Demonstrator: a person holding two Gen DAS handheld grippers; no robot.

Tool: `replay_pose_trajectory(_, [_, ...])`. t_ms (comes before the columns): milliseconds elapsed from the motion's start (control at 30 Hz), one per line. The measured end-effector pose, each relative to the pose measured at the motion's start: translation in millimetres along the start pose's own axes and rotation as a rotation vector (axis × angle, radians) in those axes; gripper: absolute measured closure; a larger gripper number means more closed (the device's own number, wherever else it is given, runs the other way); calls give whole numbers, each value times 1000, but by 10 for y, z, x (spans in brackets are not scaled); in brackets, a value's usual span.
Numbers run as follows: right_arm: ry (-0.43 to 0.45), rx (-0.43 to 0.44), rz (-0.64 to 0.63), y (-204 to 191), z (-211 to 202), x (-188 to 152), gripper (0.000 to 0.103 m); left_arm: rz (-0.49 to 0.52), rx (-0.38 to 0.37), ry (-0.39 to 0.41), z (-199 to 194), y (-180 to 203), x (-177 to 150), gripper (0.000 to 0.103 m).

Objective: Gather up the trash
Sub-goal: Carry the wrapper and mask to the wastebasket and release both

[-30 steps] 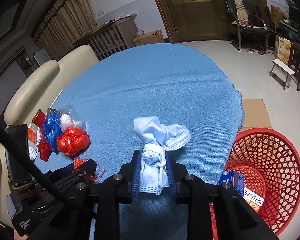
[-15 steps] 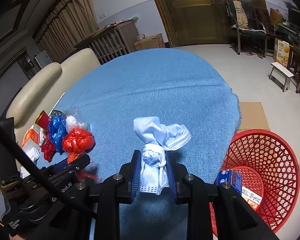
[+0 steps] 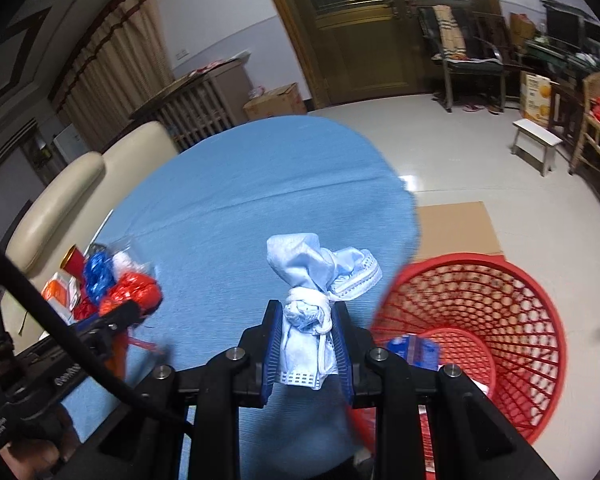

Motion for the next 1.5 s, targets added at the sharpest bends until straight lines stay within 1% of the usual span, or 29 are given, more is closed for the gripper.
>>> replay_pose_trajectory(133, [27, -36, 40, 308, -130, 45, 76, 38, -33, 19, -53, 202, 68, 71])
replay_pose_trajectory(300, [53, -95, 99, 747, -277, 82, 76, 96, -78, 40, -104, 564, 157, 72])
replay_pose_trajectory(533, [53, -153, 155, 1200, -331, 79, 76, 174, -141, 51, -127, 1066, 205, 72])
replay_pose_trajectory(733, [30, -181, 172, 1388, -243, 29, 76, 229, -183, 64, -188, 1388, 192, 72])
replay_pose_trajectory(867, [8, -191, 172, 1444, -166, -9, 76, 251, -199, 65, -202, 1494, 185, 72])
replay_pose_trajectory(1100, [-64, -209, 175, 1583, 50, -80, 74, 281, -211, 48, -152, 1654, 161, 72])
replay_pose_trajectory(1133, [-71, -215, 177, 1605, 71, -90, 64, 285, -212, 45, -140, 1673, 157, 72])
replay_pose_trajectory(1167, [-75, -220, 180, 1627, 82, -94, 50, 288, -212, 43, -133, 1690, 157, 72])
replay_pose_trajectory(1200, [-65, -206, 187, 1639, 66, -91, 24, 290, -213, 41, -122, 1698, 156, 72])
replay_pose_trajectory(1233, [-56, -194, 192, 1646, 38, -92, 23, 292, -214, 37, -114, 1704, 155, 72])
replay_pose_trajectory(1367, [-17, -201, 213, 1722, -93, -55, 23, 302, -223, 22, -64, 1787, 143, 72])
replay_pose_trajectory(1500, [14, -197, 240, 1815, -245, -6, 23, 324, -241, 7, -17, 1941, 119, 72])
Point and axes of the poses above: each gripper's, at about its wrist camera, not at the fingertips, and z roughly the way its jaws point, y to its right, x to its top, the point moved 4 cm from there along z, roughly the way its jaws point, and after that the axes turned 4 degrees about z, right-handed, at the moved point
